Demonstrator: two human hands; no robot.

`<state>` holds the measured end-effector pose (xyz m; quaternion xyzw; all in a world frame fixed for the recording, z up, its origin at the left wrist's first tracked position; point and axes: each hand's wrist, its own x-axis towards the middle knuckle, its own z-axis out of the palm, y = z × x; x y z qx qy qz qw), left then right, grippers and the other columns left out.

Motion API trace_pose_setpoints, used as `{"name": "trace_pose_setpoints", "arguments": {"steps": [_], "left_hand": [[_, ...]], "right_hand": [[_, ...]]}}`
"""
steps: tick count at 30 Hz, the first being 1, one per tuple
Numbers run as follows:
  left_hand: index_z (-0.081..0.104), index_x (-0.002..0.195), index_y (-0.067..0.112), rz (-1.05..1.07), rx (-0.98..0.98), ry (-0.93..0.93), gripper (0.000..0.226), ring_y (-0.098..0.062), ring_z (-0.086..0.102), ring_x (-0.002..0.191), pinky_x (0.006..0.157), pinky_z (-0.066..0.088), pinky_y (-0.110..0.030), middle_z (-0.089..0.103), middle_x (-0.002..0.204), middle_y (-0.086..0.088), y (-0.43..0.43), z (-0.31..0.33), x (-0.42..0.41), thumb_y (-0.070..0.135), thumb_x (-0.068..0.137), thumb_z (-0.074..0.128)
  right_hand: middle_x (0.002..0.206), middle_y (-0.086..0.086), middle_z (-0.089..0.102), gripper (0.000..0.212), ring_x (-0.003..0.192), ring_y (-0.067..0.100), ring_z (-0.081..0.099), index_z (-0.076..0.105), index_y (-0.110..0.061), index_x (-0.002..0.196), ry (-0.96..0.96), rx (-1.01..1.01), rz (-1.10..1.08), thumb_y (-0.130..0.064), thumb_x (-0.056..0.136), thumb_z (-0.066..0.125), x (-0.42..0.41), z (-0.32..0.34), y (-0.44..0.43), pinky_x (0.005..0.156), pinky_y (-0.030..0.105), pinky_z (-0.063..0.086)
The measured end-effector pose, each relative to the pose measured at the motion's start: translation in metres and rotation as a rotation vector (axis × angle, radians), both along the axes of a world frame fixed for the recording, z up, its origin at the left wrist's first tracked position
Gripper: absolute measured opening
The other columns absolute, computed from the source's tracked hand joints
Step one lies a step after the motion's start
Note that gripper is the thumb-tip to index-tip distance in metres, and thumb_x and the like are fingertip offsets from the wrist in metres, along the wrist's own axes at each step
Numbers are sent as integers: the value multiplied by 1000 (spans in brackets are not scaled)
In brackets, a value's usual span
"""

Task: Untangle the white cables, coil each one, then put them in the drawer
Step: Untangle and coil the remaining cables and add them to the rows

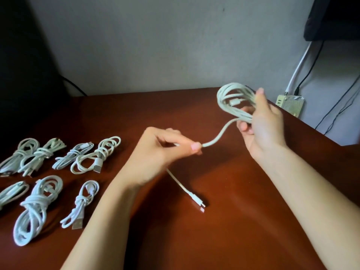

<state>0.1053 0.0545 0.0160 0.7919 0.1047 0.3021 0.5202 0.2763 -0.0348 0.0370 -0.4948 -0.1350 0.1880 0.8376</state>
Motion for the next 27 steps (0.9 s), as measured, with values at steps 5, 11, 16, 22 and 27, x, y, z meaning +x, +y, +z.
{"name": "trace_pose_setpoints", "arguments": {"steps": [5, 11, 16, 22, 27], "left_hand": [[75, 66, 11, 84, -70, 208, 15, 5, 59, 66, 67, 38, -5, 69, 63, 7, 6, -4, 1, 19, 78, 72], [47, 43, 18, 374, -482, 126, 49, -7, 20, 41, 47, 16, -25, 26, 44, 8, 26, -12, -3, 22, 90, 62], [55, 47, 17, 380, -381, 87, 45, -7, 29, 44, 50, 25, -23, 35, 45, 7, 29, -14, -4, 34, 87, 65], [61, 57, 16, 448, -30, 198, 39, -3, 40, 52, 56, 32, -21, 45, 50, 11, 33, -19, -2, 48, 77, 71], [57, 53, 24, 651, 93, 74, 36, 1, 44, 45, 50, 32, -14, 48, 44, 12, 34, -18, -3, 44, 80, 71]], "right_hand": [[63, 0, 50, 26, 30, 5, 32, 55, -14, 86, 124, 70, 140, -35, 98, 48, -1, 5, -1, 32, 17, 24], [51, -4, 49, 33, 31, 4, 32, 56, -15, 73, -88, 18, 327, -32, 99, 46, -19, 16, -12, 31, 15, 20], [43, -7, 46, 37, 28, 3, 33, 55, -16, 66, -242, -87, 443, -31, 98, 45, -28, 15, -15, 32, 17, 16], [43, -4, 47, 38, 25, 4, 31, 59, -17, 58, -227, -131, 542, -34, 91, 51, -24, 15, -15, 32, 17, 13], [51, 10, 54, 33, 28, 8, 31, 66, -21, 58, -541, -387, 778, -39, 83, 54, -36, 6, -13, 28, 12, 20]]}}
